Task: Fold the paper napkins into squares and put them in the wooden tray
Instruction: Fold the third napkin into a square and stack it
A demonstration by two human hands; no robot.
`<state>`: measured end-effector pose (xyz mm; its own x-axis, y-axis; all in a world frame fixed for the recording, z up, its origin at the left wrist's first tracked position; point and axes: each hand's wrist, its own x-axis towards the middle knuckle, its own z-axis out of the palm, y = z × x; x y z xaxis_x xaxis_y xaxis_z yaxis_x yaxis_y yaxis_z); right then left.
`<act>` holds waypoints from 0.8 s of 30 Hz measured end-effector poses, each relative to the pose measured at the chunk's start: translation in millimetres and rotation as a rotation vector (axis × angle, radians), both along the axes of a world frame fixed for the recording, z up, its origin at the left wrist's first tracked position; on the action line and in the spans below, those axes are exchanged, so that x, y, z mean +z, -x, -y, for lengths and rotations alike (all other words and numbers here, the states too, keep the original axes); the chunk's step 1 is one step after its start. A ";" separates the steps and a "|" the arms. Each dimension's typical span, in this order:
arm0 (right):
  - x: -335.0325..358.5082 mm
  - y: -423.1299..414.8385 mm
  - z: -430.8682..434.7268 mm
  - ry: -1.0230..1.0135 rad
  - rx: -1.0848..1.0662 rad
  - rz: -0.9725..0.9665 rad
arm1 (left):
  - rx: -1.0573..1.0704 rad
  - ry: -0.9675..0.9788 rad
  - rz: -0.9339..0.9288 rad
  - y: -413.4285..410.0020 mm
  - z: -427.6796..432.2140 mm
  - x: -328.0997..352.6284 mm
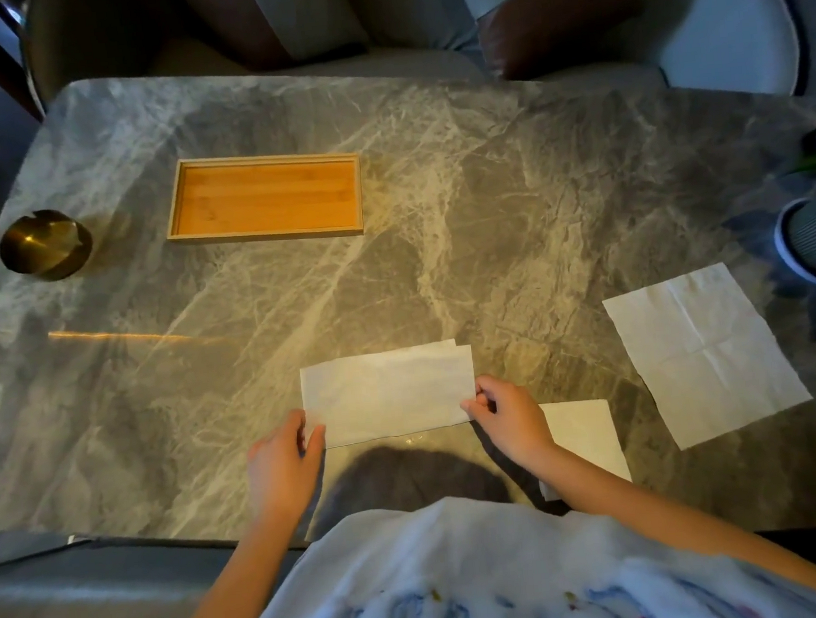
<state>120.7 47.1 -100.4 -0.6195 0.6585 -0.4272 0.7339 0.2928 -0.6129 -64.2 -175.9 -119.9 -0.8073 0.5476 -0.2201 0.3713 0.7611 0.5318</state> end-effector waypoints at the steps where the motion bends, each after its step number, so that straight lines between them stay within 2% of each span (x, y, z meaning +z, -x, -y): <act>1: 0.6 0.9 0.7 -0.016 0.004 0.008 | 0.004 0.005 0.003 -0.4 0.0 0.5; 11: 3.9 6.8 -1.2 -0.089 0.010 0.032 | 0.013 0.006 0.006 1.9 -1.0 3.7; 15: 9.5 8.1 -1.1 -0.170 0.002 -0.039 | 0.037 0.064 -0.007 -0.9 -1.2 8.3; 17: 13.9 10.7 -0.2 -0.282 0.142 -0.096 | 0.002 0.065 -0.101 -6.3 -2.6 10.9; 20: 18.5 26.0 10.4 -0.394 0.478 -0.120 | -0.217 0.064 -0.187 -17.1 -17.3 13.2; 22: 14.1 41.1 22.0 -0.410 0.668 -0.036 | -0.366 0.120 -0.172 -22.5 -31.6 9.0; 24: 6.8 52.1 28.9 -0.374 0.739 0.089 | -0.453 0.216 -0.147 -24.3 -38.9 -0.3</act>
